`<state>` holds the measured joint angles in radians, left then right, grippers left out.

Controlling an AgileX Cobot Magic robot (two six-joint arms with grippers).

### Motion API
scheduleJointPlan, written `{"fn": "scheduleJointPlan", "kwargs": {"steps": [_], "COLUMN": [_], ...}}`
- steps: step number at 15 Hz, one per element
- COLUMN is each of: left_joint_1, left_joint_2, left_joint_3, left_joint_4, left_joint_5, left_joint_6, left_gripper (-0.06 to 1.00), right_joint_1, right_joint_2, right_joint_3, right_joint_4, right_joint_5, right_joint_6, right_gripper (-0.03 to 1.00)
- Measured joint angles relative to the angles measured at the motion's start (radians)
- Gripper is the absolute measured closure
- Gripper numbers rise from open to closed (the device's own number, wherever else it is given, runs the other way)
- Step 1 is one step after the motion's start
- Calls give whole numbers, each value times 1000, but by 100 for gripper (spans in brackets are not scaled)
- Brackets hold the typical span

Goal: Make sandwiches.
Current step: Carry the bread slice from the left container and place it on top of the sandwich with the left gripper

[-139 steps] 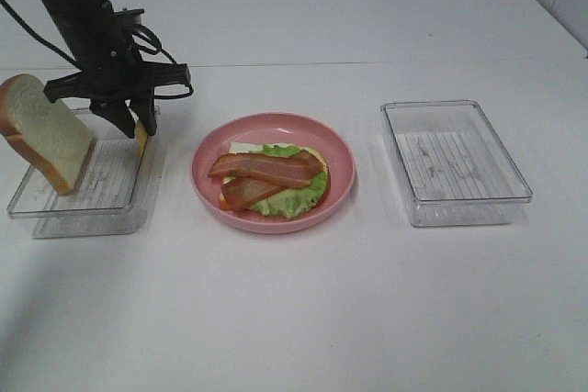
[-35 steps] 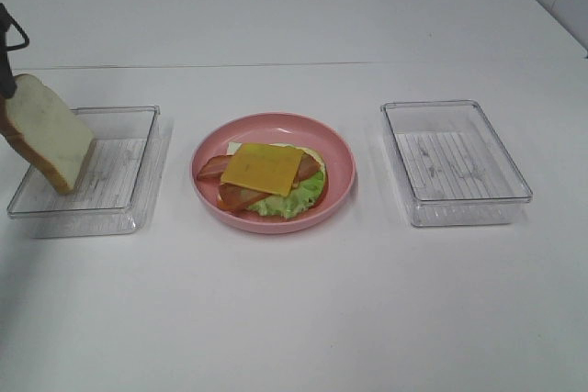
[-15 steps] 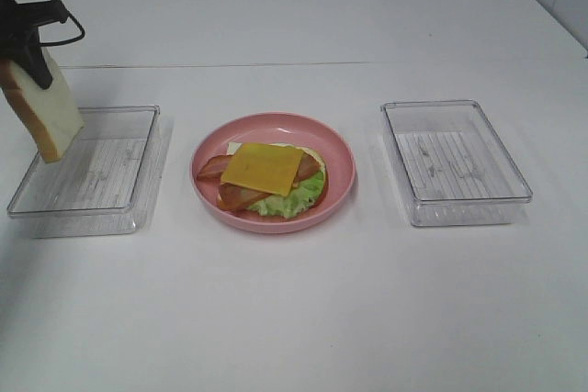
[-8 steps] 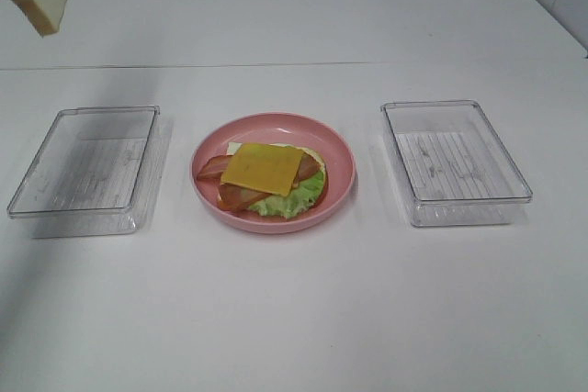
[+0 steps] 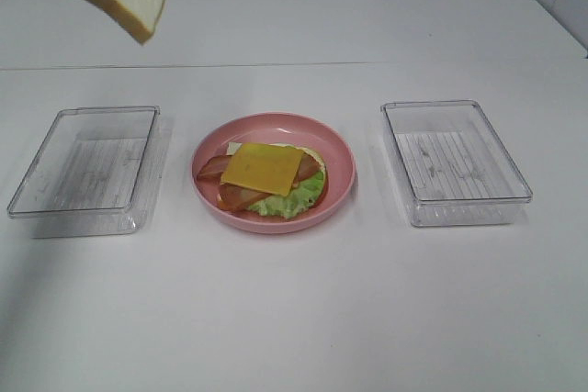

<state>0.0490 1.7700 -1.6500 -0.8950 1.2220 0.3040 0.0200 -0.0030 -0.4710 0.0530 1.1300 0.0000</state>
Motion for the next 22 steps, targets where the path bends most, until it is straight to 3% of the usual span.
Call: {"fn": "scheduleJointPlan", "kwargs": {"steps": [2, 3, 4, 5, 7, 9, 15, 22], "left_joint_1": [0, 0, 0, 0, -2, -21, -202, -209], "left_joint_2": [0, 3, 10, 37, 84, 121, 230, 382], "left_joint_3": [143, 233, 314, 441, 477, 479, 479, 372], "left_joint_4": [-55, -120, -204, -369, -465, -514, -602, -662], "left_joint_5": [-2, -35, -73, -102, -108, -139, -386, -365], "left_joint_6": [117, 197, 293, 474, 576, 603, 609, 591], "left_gripper": [76, 76, 76, 76, 76, 76, 76, 76], "right_joint_1": [0, 0, 0, 0, 0, 0, 0, 0], "right_joint_2": [0, 0, 0, 0, 0, 0, 0, 0], "right_joint_3": [0, 0, 0, 0, 0, 0, 0, 0], "right_joint_4": [0, 0, 0, 0, 0, 0, 0, 0], "right_joint_5": [0, 0, 0, 0, 0, 0, 0, 0], "right_joint_6": [0, 0, 0, 0, 0, 0, 0, 0], "right_gripper": [-1, -1, -1, -1, -1, -1, -1, -1]}}
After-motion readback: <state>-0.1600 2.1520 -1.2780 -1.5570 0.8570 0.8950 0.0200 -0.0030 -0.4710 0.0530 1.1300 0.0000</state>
